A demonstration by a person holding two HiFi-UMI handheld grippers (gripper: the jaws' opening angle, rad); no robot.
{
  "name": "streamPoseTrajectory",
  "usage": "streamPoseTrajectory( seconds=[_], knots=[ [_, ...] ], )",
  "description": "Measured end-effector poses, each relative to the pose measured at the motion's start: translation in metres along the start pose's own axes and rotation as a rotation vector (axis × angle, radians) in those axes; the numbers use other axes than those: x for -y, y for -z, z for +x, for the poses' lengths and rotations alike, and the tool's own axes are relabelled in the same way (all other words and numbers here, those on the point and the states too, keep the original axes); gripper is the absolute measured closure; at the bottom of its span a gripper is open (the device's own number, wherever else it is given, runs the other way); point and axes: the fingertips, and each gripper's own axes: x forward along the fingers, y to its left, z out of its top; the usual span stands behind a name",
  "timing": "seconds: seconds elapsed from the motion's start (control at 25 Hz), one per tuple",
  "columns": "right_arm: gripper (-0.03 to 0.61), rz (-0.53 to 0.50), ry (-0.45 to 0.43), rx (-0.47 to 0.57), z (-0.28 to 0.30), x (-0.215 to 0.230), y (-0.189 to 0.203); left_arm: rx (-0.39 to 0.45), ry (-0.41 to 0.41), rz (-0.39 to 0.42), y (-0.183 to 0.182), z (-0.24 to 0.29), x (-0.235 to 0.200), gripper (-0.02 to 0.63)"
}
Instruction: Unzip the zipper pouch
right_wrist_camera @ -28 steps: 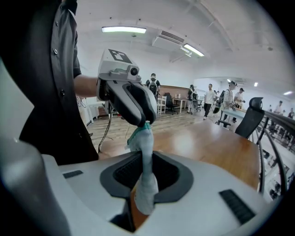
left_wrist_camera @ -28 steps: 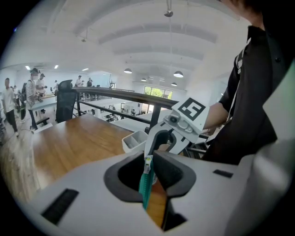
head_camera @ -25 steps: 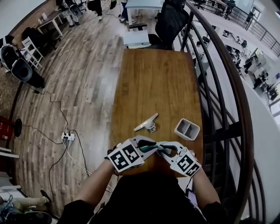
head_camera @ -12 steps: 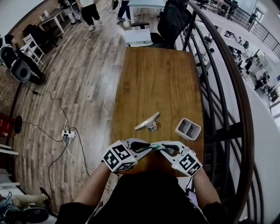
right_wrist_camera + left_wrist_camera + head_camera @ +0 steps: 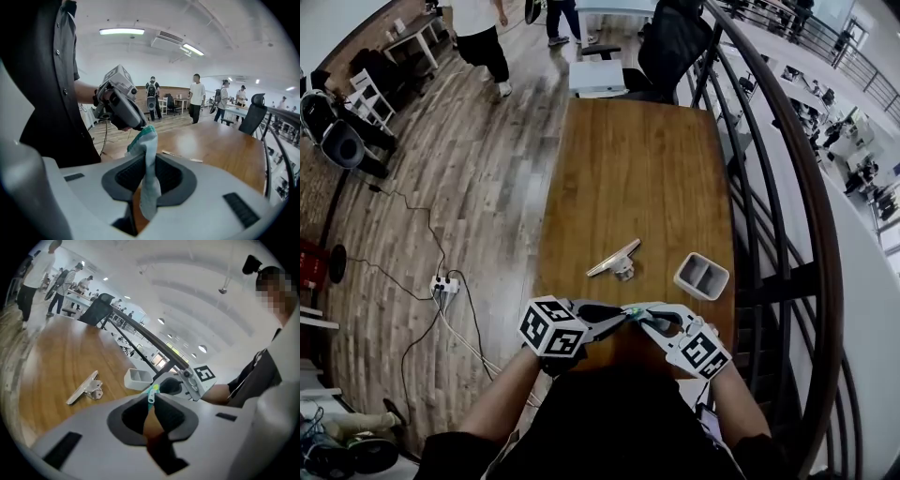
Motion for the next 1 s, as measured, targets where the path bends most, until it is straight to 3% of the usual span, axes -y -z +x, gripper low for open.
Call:
streamPoseTrajectory(
  seconds=[0.32,0.64,0.8,1.0],
  knots=[
    [0.518,-0.009,0.001,0.002,-0.002,-0.005,0.002,0.029,0.017,-0.156,-0.007,0.000,-0.002,0.566],
    [0.518,-0.032,0.024,-0.002,-0.006,-0.005,0.000,0.055,0.045,-0.178,-0.017,-0.003,0.006,0.571],
    [0.518,-0.041,0.035,-0.001,-0.007,-0.007,0.000,0.103,0.099,-0.276,-0.028,-0.001,0.012,0.598],
    [0.518,-0.046,0.040,-0.017,-0.007,-0.012,0.004,0.085,0.111,-0.334,-0.020,0.002,0.009,0.600]
  ],
)
